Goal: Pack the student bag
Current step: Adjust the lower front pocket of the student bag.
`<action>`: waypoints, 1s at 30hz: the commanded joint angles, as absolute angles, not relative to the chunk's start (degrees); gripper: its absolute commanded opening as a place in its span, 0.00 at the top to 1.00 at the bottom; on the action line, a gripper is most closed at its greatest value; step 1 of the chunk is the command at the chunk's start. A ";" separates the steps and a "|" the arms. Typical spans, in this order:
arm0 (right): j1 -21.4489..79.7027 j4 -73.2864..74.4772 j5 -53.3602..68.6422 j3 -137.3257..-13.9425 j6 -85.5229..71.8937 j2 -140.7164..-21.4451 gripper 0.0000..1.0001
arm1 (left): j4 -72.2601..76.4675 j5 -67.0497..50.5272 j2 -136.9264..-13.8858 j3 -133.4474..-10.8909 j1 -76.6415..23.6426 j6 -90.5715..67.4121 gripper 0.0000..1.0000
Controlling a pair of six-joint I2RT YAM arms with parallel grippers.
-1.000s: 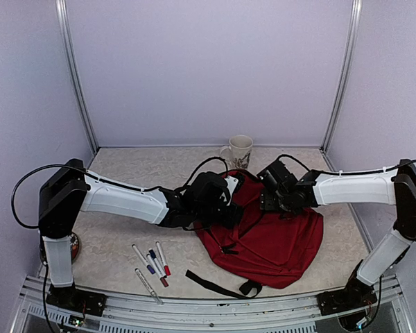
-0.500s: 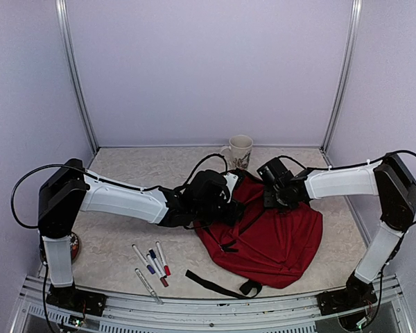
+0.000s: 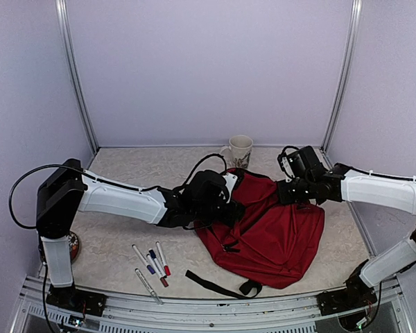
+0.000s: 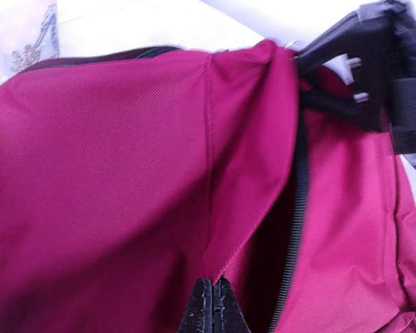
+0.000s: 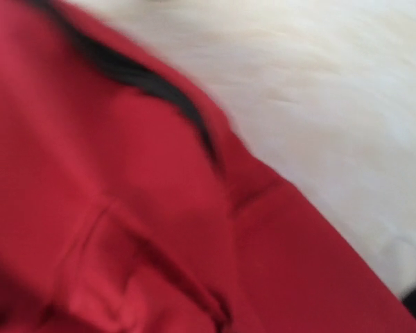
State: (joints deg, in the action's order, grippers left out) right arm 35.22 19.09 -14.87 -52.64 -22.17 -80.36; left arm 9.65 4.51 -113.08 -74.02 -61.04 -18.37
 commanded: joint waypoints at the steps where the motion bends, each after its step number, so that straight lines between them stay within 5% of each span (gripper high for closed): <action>1: 34.46 14.97 5.24 -53.42 -6.11 -72.23 1.00 | 8.59 7.19 -108.17 -71.92 -59.37 -17.62 1.00; 7: 32.55 18.64 15.72 -61.37 5.52 -69.46 1.00 | 8.61 7.09 -104.21 -70.27 -60.23 -17.51 1.00; 16: 31.03 35.61 34.85 -92.54 17.02 -87.05 1.00 | 8.96 10.31 -102.42 -75.71 -69.28 -17.65 1.00; 22: 31.03 35.86 29.60 -95.42 17.40 -91.09 1.00 | 17.76 8.43 -100.79 -72.04 -69.37 -25.09 1.00; 30: 31.03 33.04 2.86 -90.93 3.33 -95.16 0.47 | 22.84 10.09 -103.58 -63.85 -63.29 -40.62 1.00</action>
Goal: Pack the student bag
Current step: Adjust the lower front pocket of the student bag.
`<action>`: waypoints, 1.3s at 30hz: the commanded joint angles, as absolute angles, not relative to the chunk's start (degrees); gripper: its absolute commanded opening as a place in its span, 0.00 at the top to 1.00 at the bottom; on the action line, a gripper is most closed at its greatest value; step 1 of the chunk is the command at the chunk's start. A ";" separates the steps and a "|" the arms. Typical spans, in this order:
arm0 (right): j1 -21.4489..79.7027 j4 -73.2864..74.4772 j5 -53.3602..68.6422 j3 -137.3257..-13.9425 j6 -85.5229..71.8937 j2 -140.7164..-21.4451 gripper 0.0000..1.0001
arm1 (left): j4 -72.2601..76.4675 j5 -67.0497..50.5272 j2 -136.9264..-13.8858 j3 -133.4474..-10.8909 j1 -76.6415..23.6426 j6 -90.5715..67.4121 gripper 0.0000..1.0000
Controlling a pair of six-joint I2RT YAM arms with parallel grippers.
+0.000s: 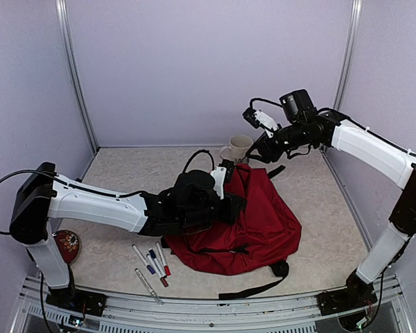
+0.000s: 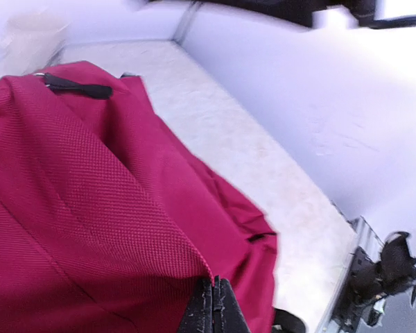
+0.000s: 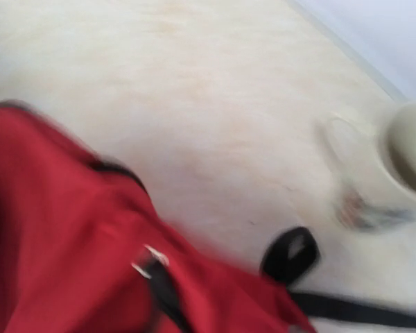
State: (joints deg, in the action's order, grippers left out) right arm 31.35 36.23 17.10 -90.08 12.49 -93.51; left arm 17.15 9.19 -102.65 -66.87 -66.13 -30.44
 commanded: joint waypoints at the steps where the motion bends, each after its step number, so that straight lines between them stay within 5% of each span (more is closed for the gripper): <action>1: 31.14 33.50 0.85 -90.53 -0.16 -95.04 0.43 | 23.07 10.11 -103.69 -62.82 -62.61 -42.36 1.00; 10: 45.13 29.41 -12.17 -75.93 -17.20 -91.33 0.31 | 15.40 19.81 -100.63 -58.28 -62.13 -48.77 1.00; 24: 53.11 38.73 -27.01 -82.25 -32.09 -108.95 0.25 | 17.05 20.96 -97.92 -53.15 -61.72 -49.89 1.00; 31: 55.28 41.12 -29.42 -86.03 -32.48 -111.58 0.01 | 16.96 20.99 -97.82 -53.26 -61.01 -48.87 1.00; 35: 56.05 38.94 -26.29 -86.33 -32.48 -112.48 0.02 | 16.71 21.49 -97.46 -53.01 -60.74 -48.83 1.00; 39: 54.48 40.33 -29.12 -84.07 -34.38 -113.30 0.14 | 16.31 21.81 -96.75 -52.89 -60.73 -48.10 1.00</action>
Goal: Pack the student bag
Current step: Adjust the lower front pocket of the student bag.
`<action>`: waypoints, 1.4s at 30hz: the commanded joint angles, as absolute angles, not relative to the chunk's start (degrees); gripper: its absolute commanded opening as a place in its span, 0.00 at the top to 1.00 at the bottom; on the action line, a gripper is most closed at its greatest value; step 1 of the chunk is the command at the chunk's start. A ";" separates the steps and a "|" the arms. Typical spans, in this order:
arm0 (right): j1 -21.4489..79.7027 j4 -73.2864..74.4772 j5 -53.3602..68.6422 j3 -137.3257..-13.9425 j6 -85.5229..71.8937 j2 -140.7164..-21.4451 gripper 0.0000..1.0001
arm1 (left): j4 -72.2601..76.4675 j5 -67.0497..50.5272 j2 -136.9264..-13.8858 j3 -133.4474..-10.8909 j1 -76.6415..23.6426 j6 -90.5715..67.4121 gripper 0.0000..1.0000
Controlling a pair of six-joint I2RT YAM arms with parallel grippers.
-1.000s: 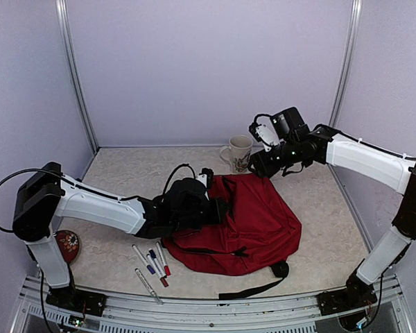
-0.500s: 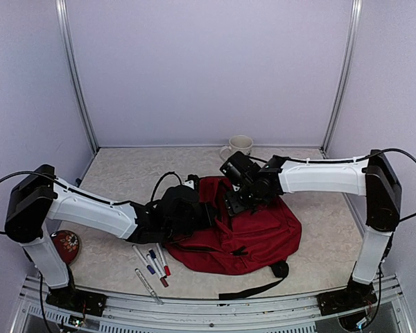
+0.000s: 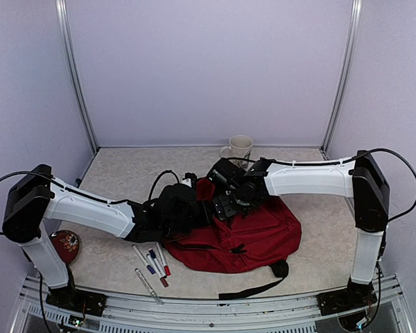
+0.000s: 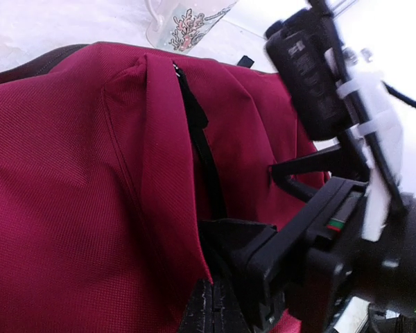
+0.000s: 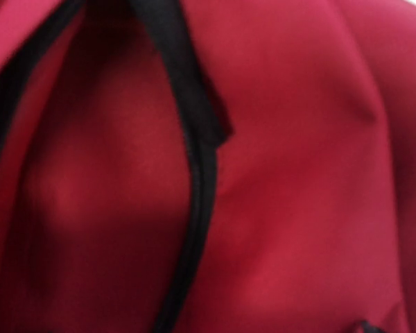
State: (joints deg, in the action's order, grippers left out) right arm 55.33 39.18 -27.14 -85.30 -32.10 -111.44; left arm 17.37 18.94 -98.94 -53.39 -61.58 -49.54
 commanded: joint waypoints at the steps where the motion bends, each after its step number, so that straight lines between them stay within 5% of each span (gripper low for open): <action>1: 54.18 40.78 -30.58 -83.26 -34.63 -113.00 0.18 | 16.22 21.86 -96.56 -52.86 -60.69 -47.86 1.00; 7: 52.73 47.17 -39.37 -81.48 -36.73 -110.50 0.44 | 15.83 22.24 -96.24 -52.86 -60.66 -47.03 1.00; 13: 52.29 47.24 -38.70 -82.57 -34.54 -106.57 1.00 | 15.35 22.25 -96.87 -53.07 -60.97 -46.63 1.00; 24: 52.00 32.09 -17.14 -74.60 -26.70 -91.07 1.00 | 12.63 23.17 -99.05 -54.54 -61.89 -45.80 1.00; 28: 51.19 31.03 -16.03 -72.56 -26.89 -89.31 1.00 | 8.48 24.30 -95.33 -57.05 -61.79 -42.90 0.27; 30: 50.98 30.73 -15.78 -72.42 -26.73 -89.42 1.00 | 3.84 25.59 -92.69 -58.83 -61.79 -41.33 0.12; 42: 50.82 29.20 -15.62 -72.10 -24.27 -90.77 1.00 | -34.79 34.19 -77.44 -49.33 -58.54 -68.05 0.02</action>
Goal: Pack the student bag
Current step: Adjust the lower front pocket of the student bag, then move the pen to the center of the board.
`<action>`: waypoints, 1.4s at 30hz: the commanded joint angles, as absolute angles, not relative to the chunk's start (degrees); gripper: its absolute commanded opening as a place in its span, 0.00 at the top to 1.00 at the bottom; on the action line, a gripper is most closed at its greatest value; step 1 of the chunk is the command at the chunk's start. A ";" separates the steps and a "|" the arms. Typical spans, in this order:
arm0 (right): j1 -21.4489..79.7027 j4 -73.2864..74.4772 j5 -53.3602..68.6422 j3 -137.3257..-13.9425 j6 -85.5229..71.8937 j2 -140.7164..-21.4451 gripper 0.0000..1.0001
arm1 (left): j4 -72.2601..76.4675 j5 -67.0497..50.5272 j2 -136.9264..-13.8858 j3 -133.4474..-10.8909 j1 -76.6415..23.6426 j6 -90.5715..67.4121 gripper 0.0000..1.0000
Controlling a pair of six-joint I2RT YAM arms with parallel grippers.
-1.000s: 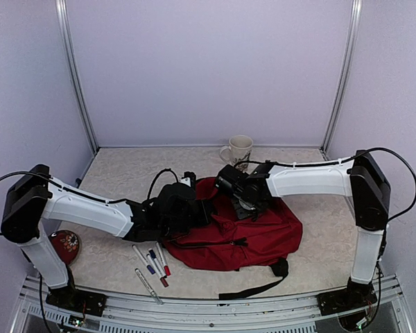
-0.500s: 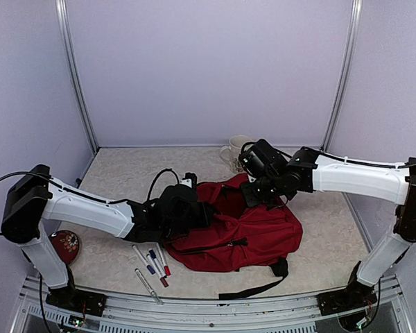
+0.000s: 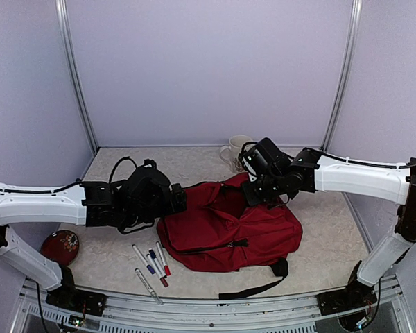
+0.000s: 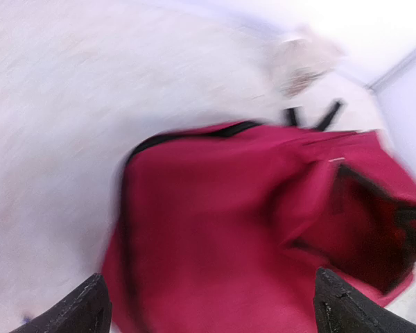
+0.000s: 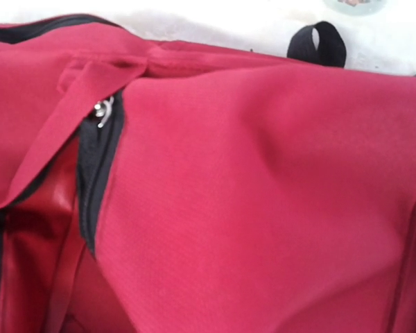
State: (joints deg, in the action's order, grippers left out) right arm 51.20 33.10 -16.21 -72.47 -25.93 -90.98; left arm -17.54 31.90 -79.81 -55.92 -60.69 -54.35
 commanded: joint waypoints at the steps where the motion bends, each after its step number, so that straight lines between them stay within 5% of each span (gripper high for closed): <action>1: 50.83 28.85 -15.64 -71.80 -24.26 -90.63 1.00 | -35.56 32.96 -76.80 -47.34 -57.75 -70.23 0.03; 11: 50.89 27.29 -15.65 -69.86 -24.09 -90.38 1.00 | -35.87 30.03 -76.46 -39.17 -58.10 -83.32 0.09; 17: 50.87 27.50 -16.09 -69.29 -24.33 -90.03 1.00 | -32.23 28.49 -77.99 -36.62 -57.96 -85.29 0.38; 26: 50.82 27.41 -16.17 -68.41 -24.87 -89.47 1.00 | -24.85 23.64 -81.84 -33.14 -57.30 -85.48 0.38; 29: 50.89 27.48 -16.50 -68.30 -25.04 -89.34 1.00 | -23.80 21.67 -83.38 -32.33 -56.61 -85.89 0.51; 35: 50.86 27.77 -17.47 -68.20 -25.14 -88.32 1.00 | -23.48 17.13 -84.50 -30.20 -55.37 -86.75 0.96; 42: 50.84 27.87 -17.97 -68.28 -25.13 -87.75 1.00 | -25.38 21.33 -80.14 -30.19 -54.15 -86.87 1.00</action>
State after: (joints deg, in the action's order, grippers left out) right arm 51.18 28.99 -16.60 -68.60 -24.93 -90.00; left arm -21.87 24.99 -79.57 -32.77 -55.33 -86.48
